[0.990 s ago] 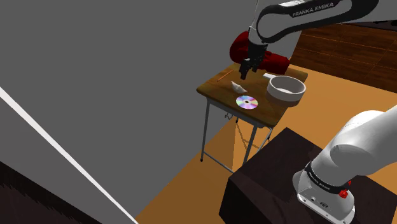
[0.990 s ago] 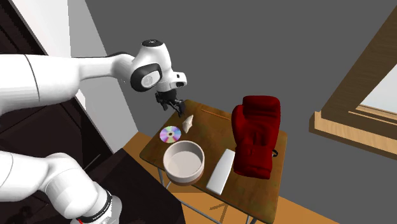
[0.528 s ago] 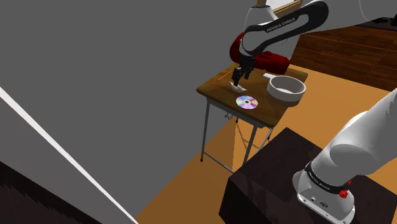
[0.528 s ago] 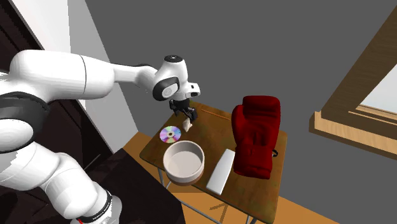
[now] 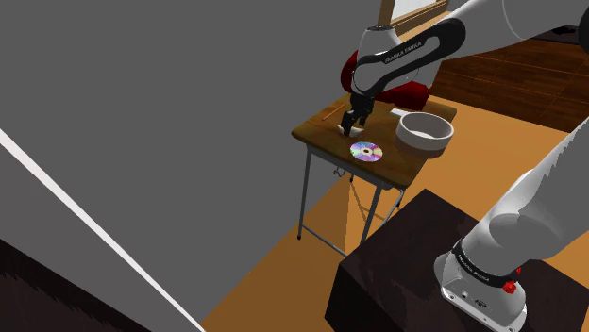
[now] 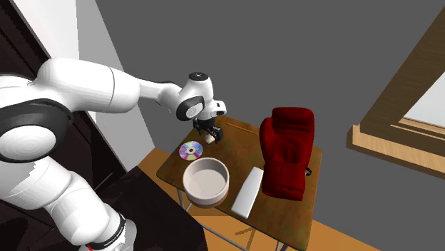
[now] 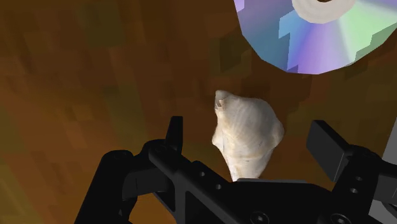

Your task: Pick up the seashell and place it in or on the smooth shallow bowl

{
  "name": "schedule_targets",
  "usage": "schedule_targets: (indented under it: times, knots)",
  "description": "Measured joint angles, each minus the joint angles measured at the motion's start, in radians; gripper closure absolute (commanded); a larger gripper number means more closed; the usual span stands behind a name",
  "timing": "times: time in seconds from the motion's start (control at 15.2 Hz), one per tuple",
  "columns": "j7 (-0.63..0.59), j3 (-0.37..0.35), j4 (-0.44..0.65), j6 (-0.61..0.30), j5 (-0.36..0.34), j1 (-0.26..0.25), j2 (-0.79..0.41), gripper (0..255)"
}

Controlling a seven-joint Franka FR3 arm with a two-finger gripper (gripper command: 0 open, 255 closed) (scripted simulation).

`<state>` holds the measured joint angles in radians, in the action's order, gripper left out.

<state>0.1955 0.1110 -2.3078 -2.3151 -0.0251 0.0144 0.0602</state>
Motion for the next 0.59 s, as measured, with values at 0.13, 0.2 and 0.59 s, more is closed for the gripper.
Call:
schedule_targets:
  times: [0.13, 0.2, 0.59]
  knots:
    - [0.000, 0.000, -0.002, -0.007, 0.000, 0.000, -0.004, 0]
    - [0.001, 0.000, -0.002, -0.008, 0.001, 0.000, -0.005, 0]
    - [0.001, 0.000, -0.002, -0.009, 0.001, 0.000, -0.006, 255]
